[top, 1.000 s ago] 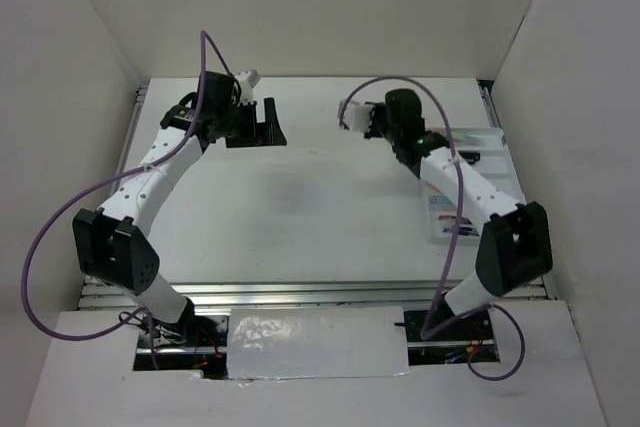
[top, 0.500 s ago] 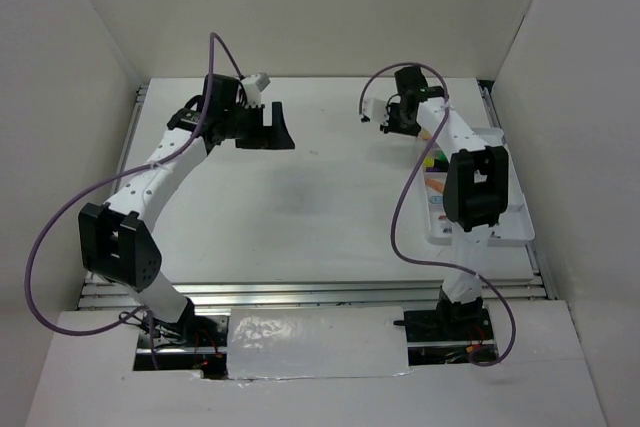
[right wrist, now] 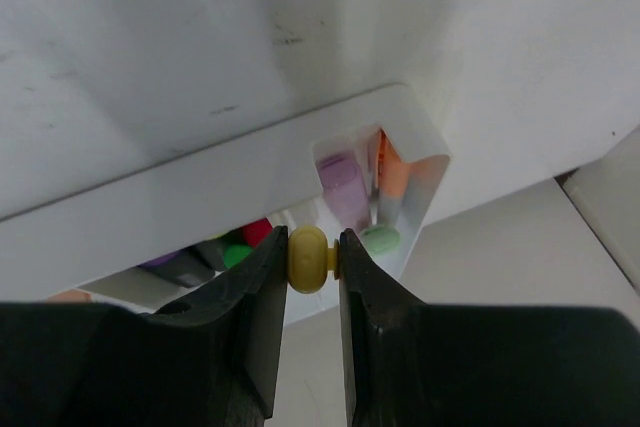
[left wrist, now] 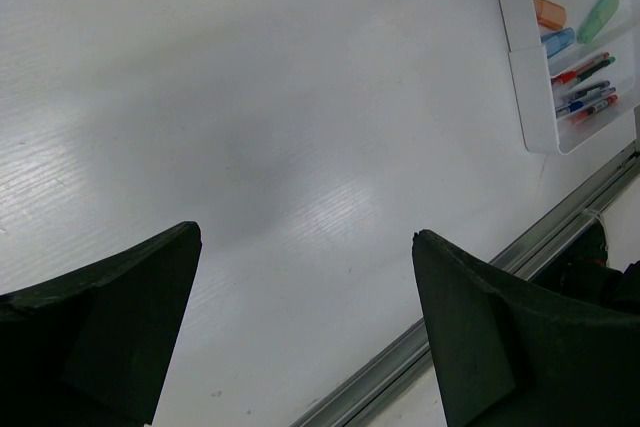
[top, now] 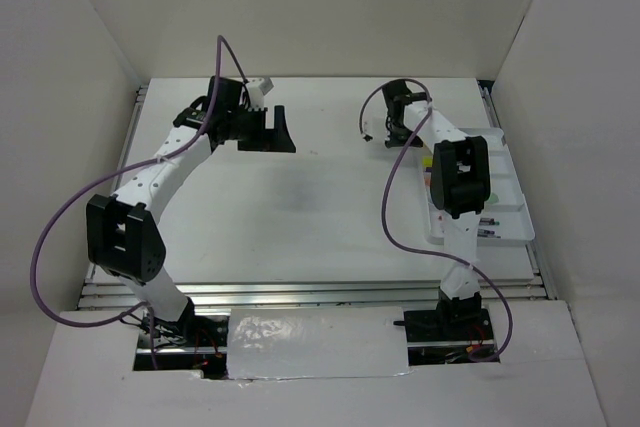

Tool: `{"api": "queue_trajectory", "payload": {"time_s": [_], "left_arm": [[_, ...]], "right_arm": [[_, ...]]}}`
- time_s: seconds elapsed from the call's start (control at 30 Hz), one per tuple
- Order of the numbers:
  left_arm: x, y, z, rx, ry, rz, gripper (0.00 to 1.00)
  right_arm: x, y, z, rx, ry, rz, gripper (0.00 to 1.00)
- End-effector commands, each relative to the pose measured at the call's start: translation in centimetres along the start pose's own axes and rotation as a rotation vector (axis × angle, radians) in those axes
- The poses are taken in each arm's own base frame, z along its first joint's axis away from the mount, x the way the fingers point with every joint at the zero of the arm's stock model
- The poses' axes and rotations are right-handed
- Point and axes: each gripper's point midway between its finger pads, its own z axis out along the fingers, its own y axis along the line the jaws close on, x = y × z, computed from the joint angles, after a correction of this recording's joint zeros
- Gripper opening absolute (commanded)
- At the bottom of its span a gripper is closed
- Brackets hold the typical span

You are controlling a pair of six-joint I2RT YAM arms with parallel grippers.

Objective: Sort the stationery into containers
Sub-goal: Place the stationery into the container

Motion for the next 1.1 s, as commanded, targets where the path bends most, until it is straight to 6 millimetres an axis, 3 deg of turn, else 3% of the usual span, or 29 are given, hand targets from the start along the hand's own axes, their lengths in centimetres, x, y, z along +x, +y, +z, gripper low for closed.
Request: {"api": "queue_trajectory", "payload": {"time_s": [0.0, 0.13, 0.3, 0.4, 0.43, 0.53, 0.63, 0.73, 0.8, 0.83, 0.87, 0.93, 0.97, 1.0, 1.03, 1.07], "left_arm": [[-0.6, -0.2, 0.3, 0.034, -0.013, 0.018, 0.99], [-0.4, -0.3, 0.8, 0.049, -0.002, -0.001, 0.99], [-0.6, -0.3, 1.0, 0.047, 0.002, 0.001, 0.99], [-1.0, 0.2, 0.6, 0.016, -0.026, 0.006, 0.99], [-1.2, 0.3, 0.5, 0.008, -0.037, 0.009, 0.99], [-1.7, 0.7, -0.2, -0.004, -0.062, 0.007, 0.99], [-2.1, 1.5, -0.9, -0.054, -0.084, 0.027, 0.99], [-3.2, 2.0, -2.8, -0.095, -0.141, 0.076, 0.99], [-3.3, 2.9, -3.9, -0.113, -0.162, 0.091, 0.99], [-3.8, 2.6, -5.3, -0.111, -0.199, 0.124, 0.99], [-3.2, 3.0, -5.6, -0.109, -0.197, 0.125, 0.99], [-3.5, 3.8, -7.9, -0.132, -0.250, 0.153, 0.99], [-2.6, 4.8, -8.0, -0.154, -0.246, 0.150, 0.99], [-2.5, 5.3, -9.2, -0.179, -0.265, 0.167, 0.99], [-1.4, 6.2, -9.1, -0.210, -0.249, 0.165, 0.99], [-0.8, 7.4, -9.5, -0.272, -0.245, 0.165, 0.99]], "right_arm": [[2.2, -2.0, -0.6, 0.093, 0.119, -0.028, 0.00], [3.6, -2.8, -0.5, 0.106, 0.152, -0.027, 0.00], [4.5, -2.7, 0.1, 0.085, 0.171, -0.017, 0.13], [4.8, -2.4, 0.4, 0.097, 0.190, -0.014, 0.27], [4.8, -2.4, 0.5, 0.099, 0.194, -0.018, 0.39], [5.0, -2.3, 0.5, 0.097, 0.194, -0.012, 0.57], [4.5, -3.2, -0.7, 0.131, 0.159, 0.014, 0.66], [3.5, -4.8, -4.2, 0.196, 0.091, 0.063, 0.70], [2.1, -5.7, -8.0, 0.250, -0.014, 0.139, 0.72], [1.6, -6.9, -10.4, 0.298, -0.078, 0.186, 0.72], [0.7, -7.3, -14.1, 0.335, -0.204, 0.279, 0.73], [0.2, -7.4, -18.0, 0.383, -0.341, 0.392, 0.77], [0.5, -7.6, -23.3, 0.453, -0.508, 0.531, 0.79], [0.3, -5.5, -22.9, 0.402, -0.555, 0.573, 0.85], [1.2, -4.6, -27.8, 0.477, -0.678, 0.649, 0.90], [1.4, -3.3, -28.9, 0.489, -0.728, 0.665, 0.95]]}}
